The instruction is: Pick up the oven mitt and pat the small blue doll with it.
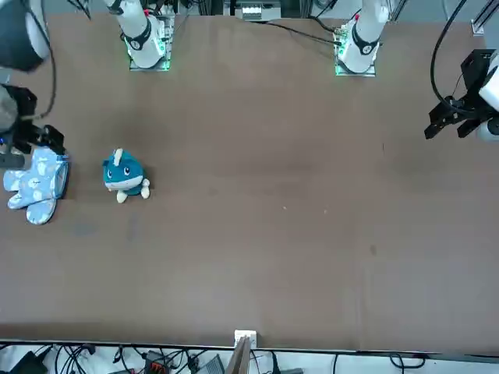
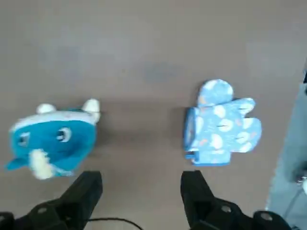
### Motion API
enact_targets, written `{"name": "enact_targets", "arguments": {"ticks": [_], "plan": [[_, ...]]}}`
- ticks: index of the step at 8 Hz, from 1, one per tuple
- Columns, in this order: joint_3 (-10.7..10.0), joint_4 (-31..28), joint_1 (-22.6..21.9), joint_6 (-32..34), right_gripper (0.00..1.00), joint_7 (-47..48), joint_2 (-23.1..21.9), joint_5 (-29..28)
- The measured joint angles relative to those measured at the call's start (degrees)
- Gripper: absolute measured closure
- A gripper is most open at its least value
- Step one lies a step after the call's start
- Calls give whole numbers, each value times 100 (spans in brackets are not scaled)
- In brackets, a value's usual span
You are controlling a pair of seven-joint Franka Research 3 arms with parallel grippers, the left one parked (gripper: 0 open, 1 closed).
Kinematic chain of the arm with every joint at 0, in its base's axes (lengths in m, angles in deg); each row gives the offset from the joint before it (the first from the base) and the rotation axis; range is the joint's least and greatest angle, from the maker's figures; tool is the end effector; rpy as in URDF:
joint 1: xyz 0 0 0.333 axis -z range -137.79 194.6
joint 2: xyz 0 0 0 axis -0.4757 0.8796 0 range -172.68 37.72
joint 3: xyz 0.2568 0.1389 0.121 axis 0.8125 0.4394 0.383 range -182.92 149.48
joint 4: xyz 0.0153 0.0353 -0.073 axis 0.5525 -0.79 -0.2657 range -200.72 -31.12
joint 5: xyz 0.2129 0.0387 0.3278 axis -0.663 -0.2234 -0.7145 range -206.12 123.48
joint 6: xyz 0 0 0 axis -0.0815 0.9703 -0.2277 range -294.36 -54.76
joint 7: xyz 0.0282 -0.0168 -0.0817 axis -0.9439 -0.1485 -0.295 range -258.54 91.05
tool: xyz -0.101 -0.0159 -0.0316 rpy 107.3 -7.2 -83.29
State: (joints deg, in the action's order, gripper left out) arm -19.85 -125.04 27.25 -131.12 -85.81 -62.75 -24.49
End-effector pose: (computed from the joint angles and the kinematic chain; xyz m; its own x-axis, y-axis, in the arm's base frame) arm 0.5811 -0.0443 0.5102 0.9947 0.0578 -0.0847 0.0795 -0.9565 0.2805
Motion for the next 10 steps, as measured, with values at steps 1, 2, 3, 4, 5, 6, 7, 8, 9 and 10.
{"name": "enact_targets", "arguments": {"ticks": [1, 2, 3, 4, 5, 6, 7, 8, 9, 10], "plan": [[-23, -353, 98, -412, 0, 10, -1, 143], [-38, -683, 266, -896, 0, 10, 0, 208], [-49, -1020, 465, -1437, 0, 10, 10, 366], [-61, -1375, 648, -1969, 0, 9, 41, 636], [-68, -1702, 845, -2513, 0, 9, 134, 904], [-72, -1938, 1034, -2951, 0, 9, 297, 1117], [-74, -2038, 1153, -3165, 1, 12, 502, 1313], [-75, -2052, 1248, -3335, 1, 87, 716, 1569], [-75, -2054, 1358, -3554, 2, 280, 913, 1864], [-76, -2055, 1455, -3740, 3, 499, 1085, 2155]]}}
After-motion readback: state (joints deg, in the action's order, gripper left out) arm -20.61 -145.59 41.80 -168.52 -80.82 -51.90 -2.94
